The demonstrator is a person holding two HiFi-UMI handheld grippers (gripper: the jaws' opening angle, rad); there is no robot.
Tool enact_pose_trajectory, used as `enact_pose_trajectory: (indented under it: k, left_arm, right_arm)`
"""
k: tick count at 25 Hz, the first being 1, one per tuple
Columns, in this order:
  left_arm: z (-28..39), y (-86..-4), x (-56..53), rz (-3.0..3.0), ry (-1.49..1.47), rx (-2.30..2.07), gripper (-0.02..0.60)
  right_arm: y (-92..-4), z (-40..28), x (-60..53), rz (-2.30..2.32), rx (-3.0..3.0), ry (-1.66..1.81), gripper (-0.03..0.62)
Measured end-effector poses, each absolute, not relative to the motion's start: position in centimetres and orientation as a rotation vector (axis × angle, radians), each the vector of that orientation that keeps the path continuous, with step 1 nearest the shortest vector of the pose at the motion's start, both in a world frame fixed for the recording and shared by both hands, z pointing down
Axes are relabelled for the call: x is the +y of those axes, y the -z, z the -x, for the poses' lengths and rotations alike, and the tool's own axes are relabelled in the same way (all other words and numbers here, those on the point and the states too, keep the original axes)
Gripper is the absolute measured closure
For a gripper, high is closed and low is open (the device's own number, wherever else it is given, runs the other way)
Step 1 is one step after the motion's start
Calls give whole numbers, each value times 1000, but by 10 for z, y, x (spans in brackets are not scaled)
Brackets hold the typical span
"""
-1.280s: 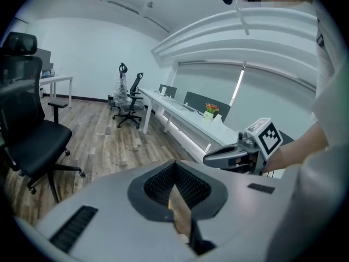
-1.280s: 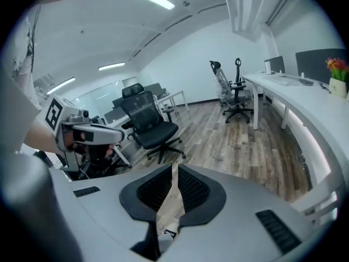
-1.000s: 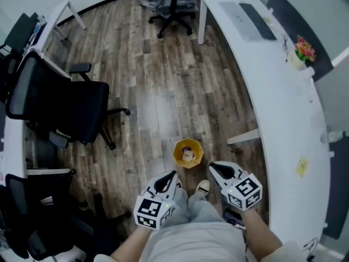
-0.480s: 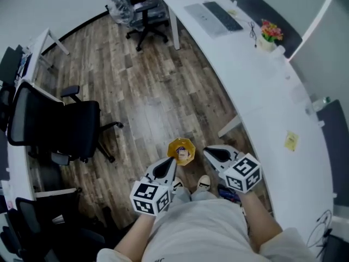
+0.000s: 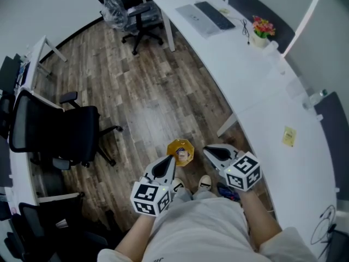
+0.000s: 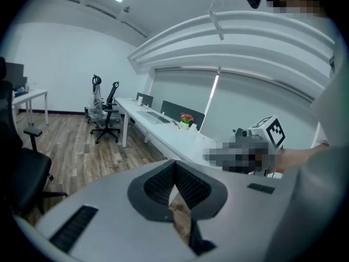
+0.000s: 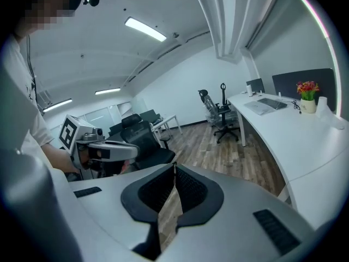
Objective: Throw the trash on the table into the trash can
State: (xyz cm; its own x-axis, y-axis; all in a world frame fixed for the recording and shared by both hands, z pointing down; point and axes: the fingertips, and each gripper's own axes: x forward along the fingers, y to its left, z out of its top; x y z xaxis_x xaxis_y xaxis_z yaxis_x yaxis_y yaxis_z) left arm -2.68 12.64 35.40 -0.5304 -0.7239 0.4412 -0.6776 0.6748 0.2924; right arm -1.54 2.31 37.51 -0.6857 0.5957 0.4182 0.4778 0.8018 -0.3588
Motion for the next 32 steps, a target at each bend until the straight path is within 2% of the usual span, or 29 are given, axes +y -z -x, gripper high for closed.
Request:
enact_pose_trajectory:
  k: [11,20,32]
  left_arm:
    - [30,-346,122,-1080,59,-2401,581]
    - [28,-345,99,-1160,39,-2360,581]
    - [-11,-348,-33,-1529,-27,-2155,581]
  right_arm:
    - [-375,17,10,786,-2478,-304,556]
    - [-376,1,-62,571,-2549,-331,556]
    - [-379,-99,-186,96,-2629,-409,556]
